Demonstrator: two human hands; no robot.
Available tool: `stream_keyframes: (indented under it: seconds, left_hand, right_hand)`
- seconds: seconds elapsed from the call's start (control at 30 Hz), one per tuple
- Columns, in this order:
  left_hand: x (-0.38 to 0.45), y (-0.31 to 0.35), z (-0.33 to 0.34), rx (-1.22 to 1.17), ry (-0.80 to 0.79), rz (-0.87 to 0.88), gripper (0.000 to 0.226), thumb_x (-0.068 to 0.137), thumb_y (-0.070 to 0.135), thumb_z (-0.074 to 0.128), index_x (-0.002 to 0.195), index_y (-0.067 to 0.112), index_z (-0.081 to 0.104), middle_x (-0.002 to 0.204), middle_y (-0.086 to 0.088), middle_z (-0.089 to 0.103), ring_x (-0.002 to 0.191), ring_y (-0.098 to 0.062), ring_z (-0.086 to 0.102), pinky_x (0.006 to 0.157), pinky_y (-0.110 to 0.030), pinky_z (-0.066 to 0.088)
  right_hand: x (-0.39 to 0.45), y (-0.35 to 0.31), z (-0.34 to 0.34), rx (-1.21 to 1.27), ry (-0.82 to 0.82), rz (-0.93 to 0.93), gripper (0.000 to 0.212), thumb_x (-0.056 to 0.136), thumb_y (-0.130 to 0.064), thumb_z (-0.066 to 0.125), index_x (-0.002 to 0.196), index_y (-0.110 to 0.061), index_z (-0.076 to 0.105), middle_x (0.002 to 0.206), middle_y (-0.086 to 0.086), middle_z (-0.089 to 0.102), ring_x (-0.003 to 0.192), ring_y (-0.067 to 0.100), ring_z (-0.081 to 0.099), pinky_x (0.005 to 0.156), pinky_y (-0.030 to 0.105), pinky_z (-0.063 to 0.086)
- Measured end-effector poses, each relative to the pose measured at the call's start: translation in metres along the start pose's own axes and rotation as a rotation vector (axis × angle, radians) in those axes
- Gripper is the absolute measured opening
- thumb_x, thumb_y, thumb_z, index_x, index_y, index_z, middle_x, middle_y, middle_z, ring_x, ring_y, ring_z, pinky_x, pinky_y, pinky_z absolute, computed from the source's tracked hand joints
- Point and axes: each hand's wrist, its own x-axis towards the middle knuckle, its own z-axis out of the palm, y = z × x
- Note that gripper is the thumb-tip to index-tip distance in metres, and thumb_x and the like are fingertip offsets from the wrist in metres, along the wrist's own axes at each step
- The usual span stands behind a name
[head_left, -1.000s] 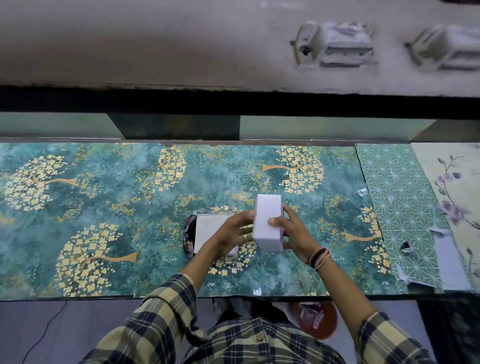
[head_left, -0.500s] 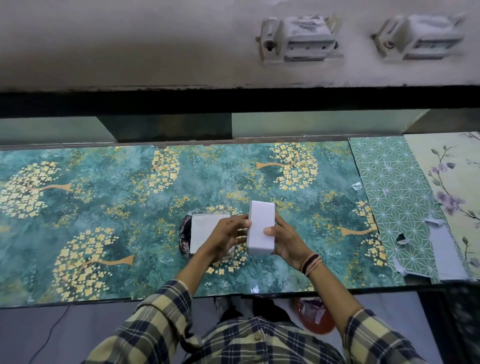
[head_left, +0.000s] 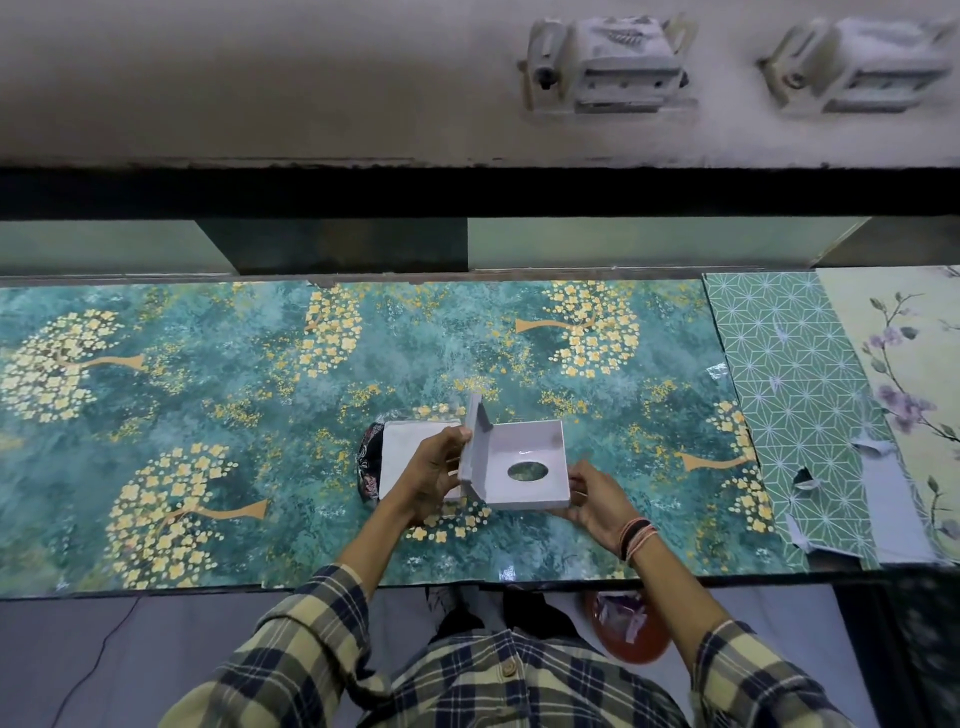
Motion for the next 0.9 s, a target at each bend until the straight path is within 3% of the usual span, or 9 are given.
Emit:
stream_keyframes:
  seconds: [0.1,0.27,0.4,0.47,0.53,0.63,0.73,0.83,0.9]
  left_hand:
    - [-0.001,-0.011,-0.002,0.046,-0.015,0.021,0.053,0.075,0.047,0.070,0.112,0.009,0.073,0.119,-0.023,0.065,0.109,-0.036,0.056,0.091,-0.054,0.044]
    - [-0.007,-0.011,-0.002,0.053,-0.007,0.007,0.054,0.072,0.050,0.068,0.107,0.009,0.067,0.113,-0.019,0.064,0.101,-0.033,0.059,0.077,-0.044,0.050]
    - [-0.011,-0.007,-0.003,0.044,-0.009,-0.037,0.062,0.066,0.058,0.064,0.105,0.010,0.064,0.089,-0.010,0.069,0.079,-0.030,0.061,0.063,-0.035,0.046]
    - [-0.011,-0.004,-0.003,-0.025,0.002,0.002,0.061,0.067,0.057,0.062,0.106,0.010,0.066,0.088,-0.011,0.071,0.080,-0.030,0.062,0.066,-0.036,0.046]
    - [-0.009,0.003,-0.002,-0.146,0.009,0.046,0.064,0.073,0.054,0.059,0.114,0.005,0.064,0.096,-0.016,0.069,0.086,-0.031,0.063,0.070,-0.038,0.050]
    - [-0.003,0.016,0.004,-0.302,-0.002,0.065,0.062,0.090,0.049,0.047,0.125,0.000,0.060,0.107,-0.020,0.065,0.093,-0.032,0.063,0.075,-0.039,0.052]
    - [0.004,0.032,0.017,-0.324,0.012,0.042,0.056,0.099,0.045,0.038,0.122,0.001,0.063,0.103,-0.018,0.071,0.089,-0.029,0.066,0.071,-0.035,0.055]
    - [0.009,0.048,0.030,-0.262,0.097,0.039,0.043,0.105,0.035,0.034,0.106,0.009,0.067,0.092,-0.012,0.072,0.083,-0.025,0.065,0.063,-0.032,0.052]
    - [0.013,0.051,0.024,-0.172,0.221,0.063,0.036,0.108,0.035,0.036,0.108,0.011,0.063,0.096,-0.011,0.069,0.087,-0.025,0.066,0.071,-0.033,0.053]
  right_hand:
    - [-0.001,0.002,0.003,-0.145,0.064,-0.015,0.027,0.101,-0.010,0.045,0.092,-0.002,0.070,0.082,0.014,0.071,0.076,0.029,0.066,0.086,0.052,0.059]
    - [0.005,0.005,0.005,-0.339,0.157,-0.058,0.018,0.094,-0.005,0.056,0.085,-0.006,0.072,0.075,0.009,0.070,0.068,0.022,0.066,0.061,0.033,0.063]
    - [0.018,0.011,-0.001,-0.417,0.327,-0.081,0.026,0.089,-0.017,0.053,0.066,-0.013,0.064,0.063,0.009,0.061,0.062,0.021,0.057,0.063,0.055,0.060]
    - [0.011,0.002,0.004,-0.542,0.423,-0.208,0.034,0.089,-0.016,0.054,0.055,-0.016,0.050,0.054,0.002,0.049,0.059,0.019,0.046,0.053,0.037,0.047]
    - [0.002,-0.012,0.014,-0.616,0.486,-0.392,0.027,0.095,-0.013,0.056,0.069,-0.014,0.063,0.063,0.000,0.058,0.063,0.021,0.051,0.055,0.027,0.039]
    - [0.000,-0.034,0.035,-0.618,0.241,-0.477,0.018,0.095,-0.025,0.063,0.096,-0.010,0.074,0.088,0.003,0.071,0.074,0.016,0.061,0.068,0.030,0.051]
    - [0.004,-0.053,0.056,-0.596,-0.041,-0.386,0.034,0.094,-0.035,0.067,0.074,-0.008,0.069,0.071,0.009,0.067,0.053,0.016,0.057,0.054,0.029,0.050]
    - [0.014,-0.070,0.066,-0.619,-0.009,-0.477,0.039,0.094,-0.024,0.069,0.062,-0.005,0.056,0.054,0.011,0.047,0.038,0.017,0.049,0.050,0.029,0.045]
    - [0.026,-0.079,0.064,-0.603,0.066,-0.510,0.037,0.093,-0.018,0.068,0.062,-0.005,0.056,0.055,0.010,0.045,0.039,0.019,0.047,0.050,0.031,0.047]
